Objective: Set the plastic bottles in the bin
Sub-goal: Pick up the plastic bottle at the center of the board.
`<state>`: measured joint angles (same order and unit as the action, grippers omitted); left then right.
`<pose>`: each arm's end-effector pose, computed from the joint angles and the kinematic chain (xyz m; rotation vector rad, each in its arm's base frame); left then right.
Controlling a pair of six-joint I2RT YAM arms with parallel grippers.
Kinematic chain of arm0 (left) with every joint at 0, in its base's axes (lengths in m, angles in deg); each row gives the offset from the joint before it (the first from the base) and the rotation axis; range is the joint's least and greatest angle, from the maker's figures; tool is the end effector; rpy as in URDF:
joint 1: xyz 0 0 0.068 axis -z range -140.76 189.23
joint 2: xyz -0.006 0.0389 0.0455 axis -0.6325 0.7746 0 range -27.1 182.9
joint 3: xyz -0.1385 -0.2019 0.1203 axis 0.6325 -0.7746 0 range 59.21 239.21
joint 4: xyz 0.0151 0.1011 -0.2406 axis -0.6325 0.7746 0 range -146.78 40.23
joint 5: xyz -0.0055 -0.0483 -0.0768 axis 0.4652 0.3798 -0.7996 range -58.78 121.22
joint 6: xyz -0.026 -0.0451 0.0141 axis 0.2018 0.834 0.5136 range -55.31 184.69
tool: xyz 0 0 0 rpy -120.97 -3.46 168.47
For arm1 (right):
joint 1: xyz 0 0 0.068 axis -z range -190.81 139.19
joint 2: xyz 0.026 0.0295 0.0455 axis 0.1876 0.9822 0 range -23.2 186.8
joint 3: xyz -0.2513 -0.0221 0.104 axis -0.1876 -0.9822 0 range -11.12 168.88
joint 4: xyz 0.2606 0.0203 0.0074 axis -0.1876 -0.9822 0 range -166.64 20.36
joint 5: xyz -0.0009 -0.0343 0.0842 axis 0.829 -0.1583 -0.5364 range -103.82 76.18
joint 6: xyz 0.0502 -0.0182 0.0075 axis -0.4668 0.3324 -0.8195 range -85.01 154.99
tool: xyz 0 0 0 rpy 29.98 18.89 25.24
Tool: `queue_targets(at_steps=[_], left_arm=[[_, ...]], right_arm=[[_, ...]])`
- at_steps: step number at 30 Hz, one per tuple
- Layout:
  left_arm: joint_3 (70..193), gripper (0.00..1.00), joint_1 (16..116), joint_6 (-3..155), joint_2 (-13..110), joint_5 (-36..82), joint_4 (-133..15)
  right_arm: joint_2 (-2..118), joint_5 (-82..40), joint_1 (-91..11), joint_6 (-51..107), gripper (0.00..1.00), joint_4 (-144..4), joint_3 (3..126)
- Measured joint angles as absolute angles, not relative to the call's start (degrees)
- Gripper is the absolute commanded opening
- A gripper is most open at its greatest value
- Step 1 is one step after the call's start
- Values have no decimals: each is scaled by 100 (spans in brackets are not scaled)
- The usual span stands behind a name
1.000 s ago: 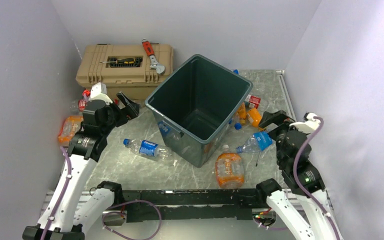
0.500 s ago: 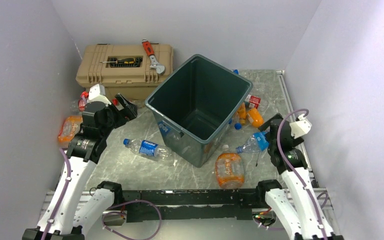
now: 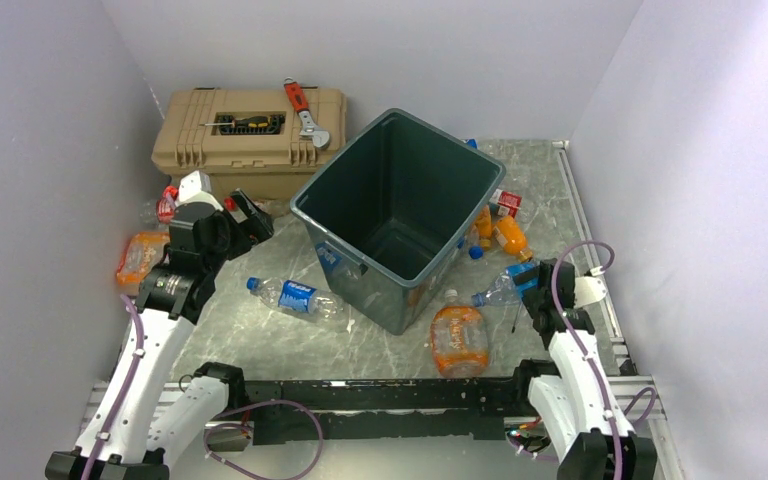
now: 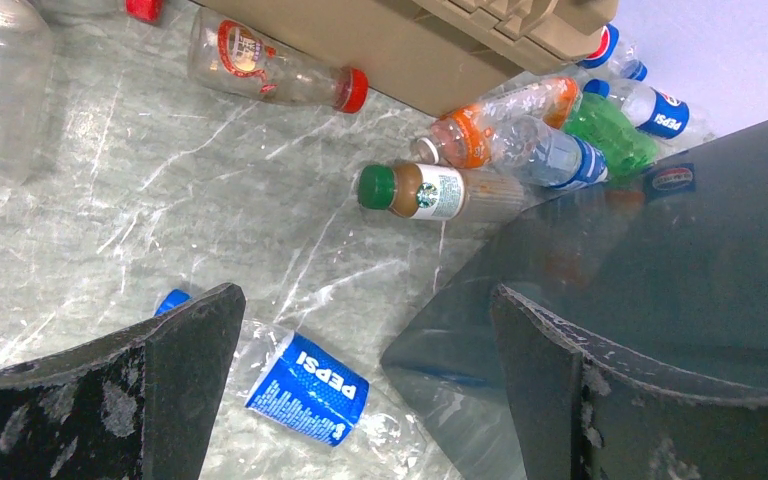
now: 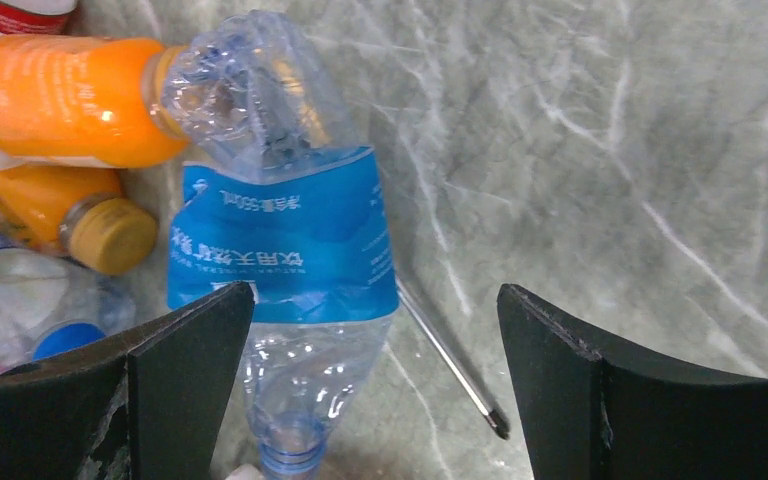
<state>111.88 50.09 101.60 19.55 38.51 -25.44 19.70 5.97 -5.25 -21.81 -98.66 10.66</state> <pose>0.1726 -0.0286 0.3441 -0.5374 1.9597 -0.4021 0.1439 -0.0261 0.1783 1.3571 1.9525 -0.0013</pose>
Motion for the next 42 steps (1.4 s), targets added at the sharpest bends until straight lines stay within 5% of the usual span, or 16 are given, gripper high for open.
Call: queue_targets(at_steps=[19,24,37,41,42], left_arm=[[11188,99,5009,10157,1955,3746,-2560],[11190,99,5009,10160,1955,3707,-2560],[11190,99,5009,10160,1966,3689,-2560],[11188,99,5009,10160,1968,3661,-2557],[11188,99,5009,10160,1968,3661,-2557]], right_arm=[[2778,155,-501,-2307,100,-8262,819],[3185,35,-466,-2281,92,-7868,865],[2999,-66,-361,-1938,37,-7706,959],[2444,-66,-361,-1816,0,-7879,970],[2313,-68,-361,-1798,0,-7956,981]])
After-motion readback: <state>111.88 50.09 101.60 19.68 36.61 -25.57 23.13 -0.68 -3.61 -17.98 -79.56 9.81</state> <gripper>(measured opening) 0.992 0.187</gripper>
